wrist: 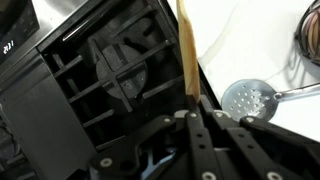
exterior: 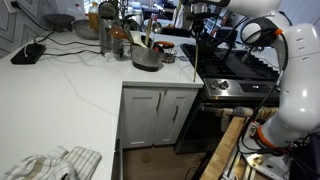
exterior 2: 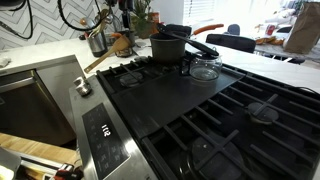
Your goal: Remove the wooden spatula from the silver tin and put it on the counter
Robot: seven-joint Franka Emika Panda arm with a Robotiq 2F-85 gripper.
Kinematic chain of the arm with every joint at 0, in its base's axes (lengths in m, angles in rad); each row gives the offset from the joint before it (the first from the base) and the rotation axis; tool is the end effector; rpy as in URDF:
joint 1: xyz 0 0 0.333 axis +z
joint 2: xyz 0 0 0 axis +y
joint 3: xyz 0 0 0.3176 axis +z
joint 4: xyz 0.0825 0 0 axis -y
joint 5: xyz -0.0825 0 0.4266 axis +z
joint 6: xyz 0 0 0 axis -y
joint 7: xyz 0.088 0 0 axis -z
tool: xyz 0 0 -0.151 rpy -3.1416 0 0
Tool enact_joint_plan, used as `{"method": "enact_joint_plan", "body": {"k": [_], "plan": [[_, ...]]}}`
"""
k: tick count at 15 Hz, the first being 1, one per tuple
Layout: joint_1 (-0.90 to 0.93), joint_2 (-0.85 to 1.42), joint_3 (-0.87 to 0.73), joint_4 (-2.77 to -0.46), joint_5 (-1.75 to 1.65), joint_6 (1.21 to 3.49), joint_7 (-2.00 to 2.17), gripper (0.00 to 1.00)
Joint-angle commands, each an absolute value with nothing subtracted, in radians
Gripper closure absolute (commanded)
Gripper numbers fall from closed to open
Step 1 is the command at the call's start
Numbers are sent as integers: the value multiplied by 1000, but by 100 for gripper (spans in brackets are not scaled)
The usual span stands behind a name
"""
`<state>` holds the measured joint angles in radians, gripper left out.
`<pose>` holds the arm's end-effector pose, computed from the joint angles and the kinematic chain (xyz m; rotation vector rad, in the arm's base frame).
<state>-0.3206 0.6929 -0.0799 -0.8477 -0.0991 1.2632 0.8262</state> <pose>0.6764 -0.2834 0.4534 2.3797 -1.6852 -0.3465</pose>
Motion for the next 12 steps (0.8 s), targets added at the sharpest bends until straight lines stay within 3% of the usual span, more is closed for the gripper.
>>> {"method": "enact_joint_plan", "body": {"k": [1, 3, 12], "plan": [[-321, 693, -80, -848, -99, 1263, 826, 95], [-321, 693, -80, -848, -99, 1263, 826, 99], [-374, 808, -61, -740, -46, 1205, 757, 99]]}}
